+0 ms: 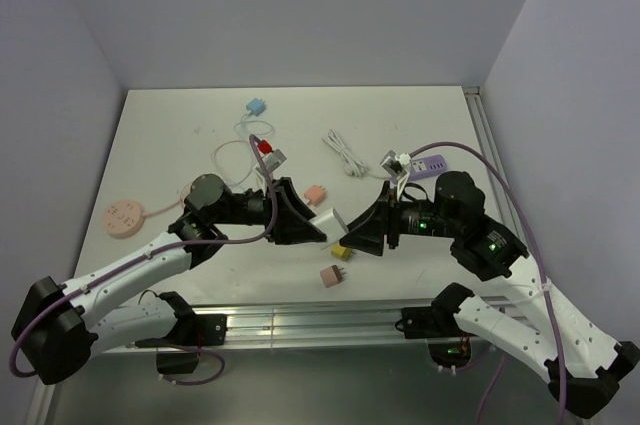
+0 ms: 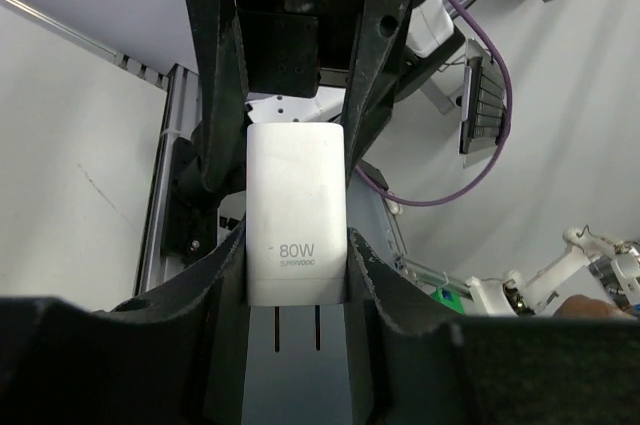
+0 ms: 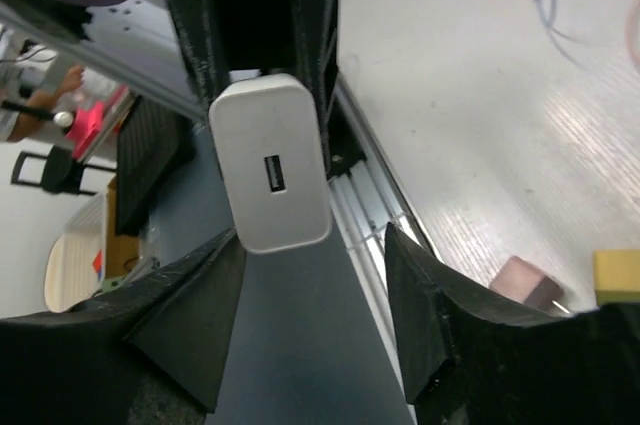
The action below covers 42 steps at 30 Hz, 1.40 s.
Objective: Insert the plug
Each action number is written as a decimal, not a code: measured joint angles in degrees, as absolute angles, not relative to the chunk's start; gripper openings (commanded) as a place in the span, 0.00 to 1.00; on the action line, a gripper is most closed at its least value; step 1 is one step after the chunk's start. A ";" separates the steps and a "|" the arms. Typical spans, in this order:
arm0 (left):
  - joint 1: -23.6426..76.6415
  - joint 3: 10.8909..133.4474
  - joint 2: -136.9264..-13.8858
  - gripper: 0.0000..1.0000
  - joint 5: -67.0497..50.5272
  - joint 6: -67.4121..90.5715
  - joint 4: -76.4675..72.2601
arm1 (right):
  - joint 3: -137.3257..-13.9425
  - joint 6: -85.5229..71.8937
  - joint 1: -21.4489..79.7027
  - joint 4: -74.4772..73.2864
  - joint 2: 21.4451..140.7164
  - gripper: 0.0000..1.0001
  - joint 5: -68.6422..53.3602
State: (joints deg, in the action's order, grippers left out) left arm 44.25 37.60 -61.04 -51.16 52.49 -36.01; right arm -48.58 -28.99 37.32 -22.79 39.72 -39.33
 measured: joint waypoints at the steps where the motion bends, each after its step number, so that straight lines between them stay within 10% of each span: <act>1: 44.31 37.60 -60.51 0.00 -51.37 52.16 -35.77 | -48.34 -29.06 37.32 -21.89 39.44 0.62 -40.47; 16: 44.99 37.60 -59.86 0.00 -53.54 51.75 -35.66 | -48.25 -30.57 37.67 -12.12 44.80 0.46 -50.76; 19: 44.99 37.60 -60.36 0.04 -53.89 52.01 -35.48 | -48.31 -30.22 37.91 -10.94 45.98 0.09 -52.07; 22: 44.93 37.63 -60.27 0.56 -53.84 51.46 -34.06 | -48.53 -30.09 37.89 -11.31 46.65 0.00 -52.47; 23: 44.95 37.71 -60.16 0.99 -52.90 50.15 -32.99 | -48.86 -29.78 37.91 -12.19 47.00 0.00 -52.01; 42: 44.99 38.63 -43.62 0.99 1.28 42.68 5.04 | -62.02 -15.99 23.07 -34.24 57.84 0.00 -2.81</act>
